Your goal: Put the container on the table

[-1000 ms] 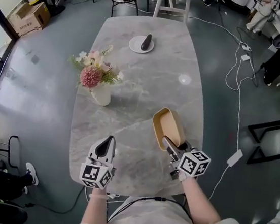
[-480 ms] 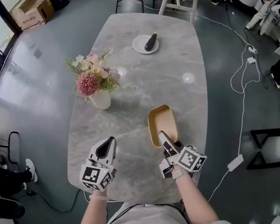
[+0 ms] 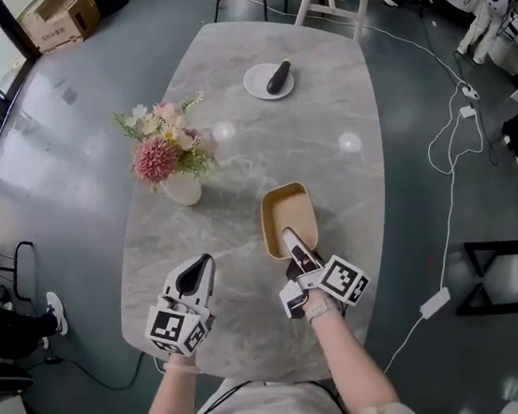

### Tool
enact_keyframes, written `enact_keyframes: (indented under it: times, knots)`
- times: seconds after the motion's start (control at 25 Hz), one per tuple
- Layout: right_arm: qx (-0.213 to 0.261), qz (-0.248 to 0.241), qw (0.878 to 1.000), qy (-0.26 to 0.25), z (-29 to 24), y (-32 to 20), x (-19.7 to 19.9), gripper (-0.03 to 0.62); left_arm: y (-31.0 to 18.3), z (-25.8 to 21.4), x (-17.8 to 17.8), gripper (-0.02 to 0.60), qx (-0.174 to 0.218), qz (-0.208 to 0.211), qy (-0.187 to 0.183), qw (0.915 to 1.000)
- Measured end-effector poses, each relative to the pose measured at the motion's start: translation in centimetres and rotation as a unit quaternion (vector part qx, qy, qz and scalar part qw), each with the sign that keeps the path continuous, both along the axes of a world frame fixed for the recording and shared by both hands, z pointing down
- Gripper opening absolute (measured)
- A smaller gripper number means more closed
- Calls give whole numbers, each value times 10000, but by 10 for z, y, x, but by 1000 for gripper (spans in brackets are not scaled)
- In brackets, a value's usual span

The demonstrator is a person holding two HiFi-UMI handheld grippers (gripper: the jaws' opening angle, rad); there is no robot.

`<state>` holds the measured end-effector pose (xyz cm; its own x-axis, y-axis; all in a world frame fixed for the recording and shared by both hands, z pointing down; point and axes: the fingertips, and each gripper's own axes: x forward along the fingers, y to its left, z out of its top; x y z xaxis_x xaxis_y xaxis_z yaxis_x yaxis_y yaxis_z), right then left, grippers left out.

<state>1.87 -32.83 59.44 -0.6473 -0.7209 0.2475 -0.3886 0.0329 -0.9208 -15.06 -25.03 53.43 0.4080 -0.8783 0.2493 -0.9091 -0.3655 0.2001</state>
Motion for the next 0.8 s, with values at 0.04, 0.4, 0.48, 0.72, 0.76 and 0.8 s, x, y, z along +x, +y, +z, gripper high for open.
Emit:
enact_keyframes:
  times: [0.04, 0.4, 0.48, 0.72, 0.76, 0.8]
  knots:
    - [-100, 67, 9999, -57, 2, -1, 1, 209, 0, 0, 0, 11, -7, -8, -11, 10000]
    - [-239, 158, 9966, -773, 1, -13, -1, 238, 4, -1, -10, 11, -10, -168, 36, 9999]
    - [-193, 68, 9958, -893, -4, -13, -4, 263, 4, -3, -11, 11, -2, -187, 59, 9998]
    - [181, -517, 9905, -1261, -21, -9, -21, 333, 3, -1, -11, 11, -8, -182, 101, 9998]
    - [269, -681, 9885, -1324, -25, -7, -25, 333, 3, 0, -12, 11, -14, -187, 110, 9998]
    - [350, -850, 9864, -1364, -29, -4, -29, 338, 3, 0, -12, 11, -20, -192, 125, 9997]
